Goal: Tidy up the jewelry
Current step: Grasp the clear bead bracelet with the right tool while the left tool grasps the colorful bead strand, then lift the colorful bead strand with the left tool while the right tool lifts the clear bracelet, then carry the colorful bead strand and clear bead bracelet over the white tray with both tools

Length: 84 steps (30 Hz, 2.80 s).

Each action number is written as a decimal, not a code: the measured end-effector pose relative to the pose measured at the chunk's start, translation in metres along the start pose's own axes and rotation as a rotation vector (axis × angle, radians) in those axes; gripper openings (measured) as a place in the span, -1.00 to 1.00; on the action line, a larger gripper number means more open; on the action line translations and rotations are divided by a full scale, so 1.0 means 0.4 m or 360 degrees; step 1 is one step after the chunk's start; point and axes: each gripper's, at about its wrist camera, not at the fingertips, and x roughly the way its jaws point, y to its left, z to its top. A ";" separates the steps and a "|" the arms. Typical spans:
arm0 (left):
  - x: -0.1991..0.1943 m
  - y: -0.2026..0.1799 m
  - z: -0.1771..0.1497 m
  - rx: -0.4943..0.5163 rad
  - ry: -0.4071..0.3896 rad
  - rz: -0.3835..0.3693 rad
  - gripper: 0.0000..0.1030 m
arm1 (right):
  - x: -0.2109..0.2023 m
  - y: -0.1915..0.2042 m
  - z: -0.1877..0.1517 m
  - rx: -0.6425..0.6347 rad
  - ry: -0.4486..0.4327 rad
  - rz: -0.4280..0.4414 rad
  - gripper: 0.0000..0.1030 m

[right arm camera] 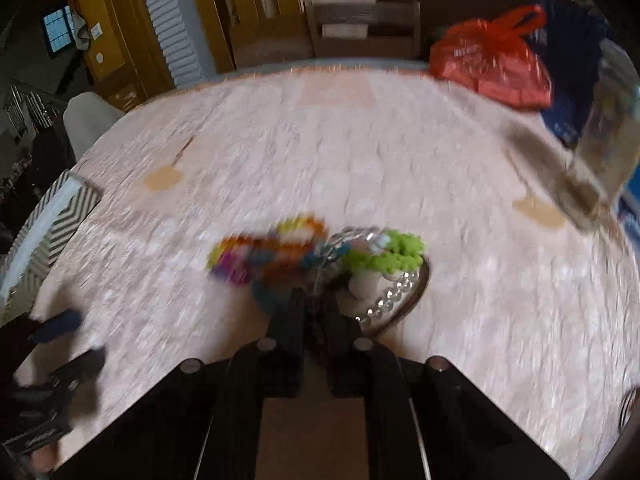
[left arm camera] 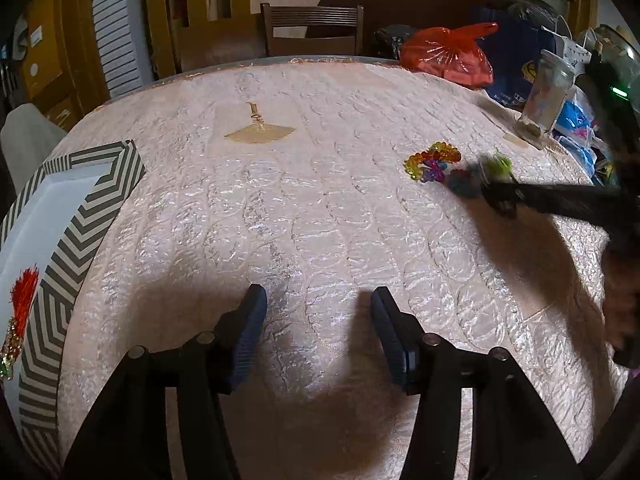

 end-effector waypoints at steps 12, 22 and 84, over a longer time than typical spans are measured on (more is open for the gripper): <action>0.026 -0.089 0.096 0.0112 -0.0018 -0.0224 0.45 | -0.239 -0.081 -0.158 0.0556 -0.0299 0.0301 -0.85; 0.027 -0.237 0.143 0.0346 -0.0083 -0.0411 0.44 | -0.292 -0.154 -0.196 0.0722 -0.0441 0.0275 -0.85; -0.285 -0.008 -0.015 0.0090 -0.0147 -0.0159 -0.36 | -0.339 0.176 -0.288 0.0201 -0.0276 -0.0103 -0.85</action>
